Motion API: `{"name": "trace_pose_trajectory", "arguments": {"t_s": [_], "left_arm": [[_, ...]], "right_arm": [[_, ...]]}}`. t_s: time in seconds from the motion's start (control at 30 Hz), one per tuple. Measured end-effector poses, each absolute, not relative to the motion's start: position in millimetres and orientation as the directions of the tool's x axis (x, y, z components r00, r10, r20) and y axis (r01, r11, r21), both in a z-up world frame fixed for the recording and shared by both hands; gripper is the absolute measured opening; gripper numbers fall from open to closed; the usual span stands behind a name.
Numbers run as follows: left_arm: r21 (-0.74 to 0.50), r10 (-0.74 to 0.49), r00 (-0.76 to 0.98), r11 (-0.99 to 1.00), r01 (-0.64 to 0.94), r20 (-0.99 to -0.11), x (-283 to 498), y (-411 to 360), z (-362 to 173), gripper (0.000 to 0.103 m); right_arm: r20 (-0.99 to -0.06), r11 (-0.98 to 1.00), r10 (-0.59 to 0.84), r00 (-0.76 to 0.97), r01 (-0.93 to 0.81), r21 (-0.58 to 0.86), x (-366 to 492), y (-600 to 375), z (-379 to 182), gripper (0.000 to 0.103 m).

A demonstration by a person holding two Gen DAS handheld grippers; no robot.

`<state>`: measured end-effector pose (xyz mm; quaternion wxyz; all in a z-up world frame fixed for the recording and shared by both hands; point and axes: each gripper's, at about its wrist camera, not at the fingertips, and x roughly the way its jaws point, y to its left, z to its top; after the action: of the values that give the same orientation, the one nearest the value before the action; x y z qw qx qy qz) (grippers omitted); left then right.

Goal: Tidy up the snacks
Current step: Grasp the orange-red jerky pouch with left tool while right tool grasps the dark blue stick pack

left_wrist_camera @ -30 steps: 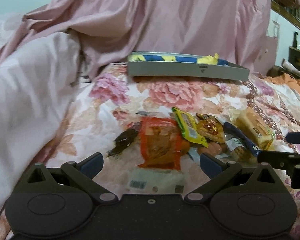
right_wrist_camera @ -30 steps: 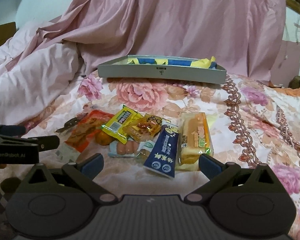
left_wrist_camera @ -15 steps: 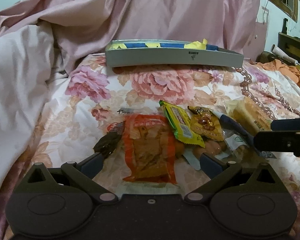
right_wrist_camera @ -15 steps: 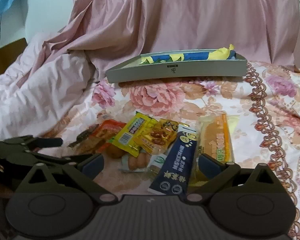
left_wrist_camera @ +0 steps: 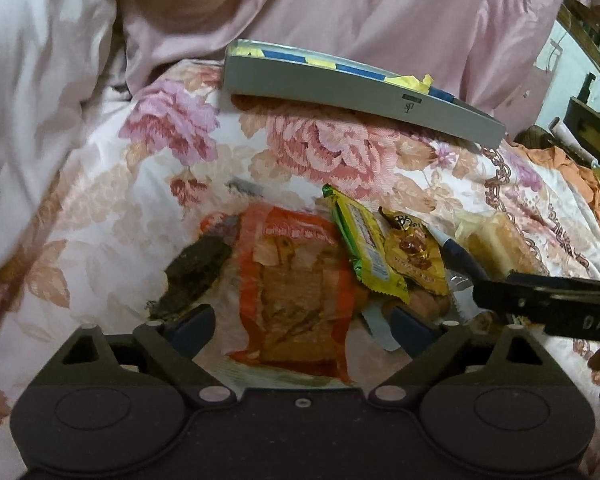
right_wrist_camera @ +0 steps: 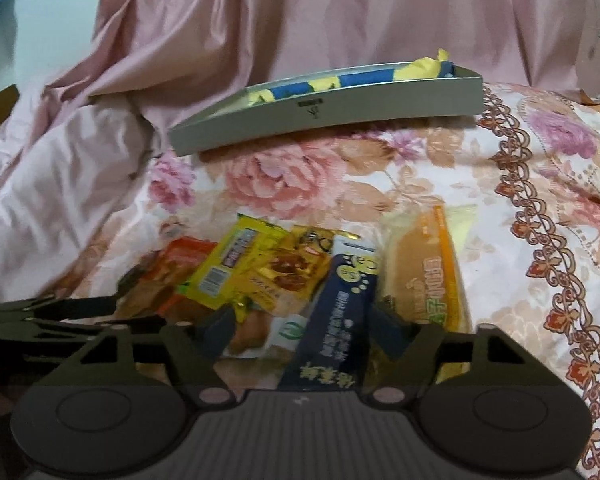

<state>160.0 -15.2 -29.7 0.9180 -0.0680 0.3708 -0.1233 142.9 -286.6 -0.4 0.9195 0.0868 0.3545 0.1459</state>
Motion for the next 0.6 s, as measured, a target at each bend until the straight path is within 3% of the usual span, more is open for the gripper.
{"name": "trace_pose_trajectory", "arguments": {"t_s": [0.2,0.47,0.6], "left_arm": [[-0.201,-0.271,0.670,0.962,0.183,-0.691,166.4,-24.7,-33.3,0.079],[-0.199,-0.238,0.668,0.971,0.136,-0.705,169.8,-20.5,-35.4,0.064],[-0.188,-0.230,0.673,0.973,0.136,-0.703,165.4,-21.8,-34.8,0.063]], "right_arm": [[-0.665,0.955,0.293,0.687,-0.170,0.245,150.6,-284.9,-7.1,0.062],[-0.674,0.948,0.300,0.675,-0.130,0.292,163.9,-282.7,-10.6,0.071],[-0.674,0.948,0.292,0.678,-0.114,0.296,164.8,-279.8,-11.4,0.073]]}}
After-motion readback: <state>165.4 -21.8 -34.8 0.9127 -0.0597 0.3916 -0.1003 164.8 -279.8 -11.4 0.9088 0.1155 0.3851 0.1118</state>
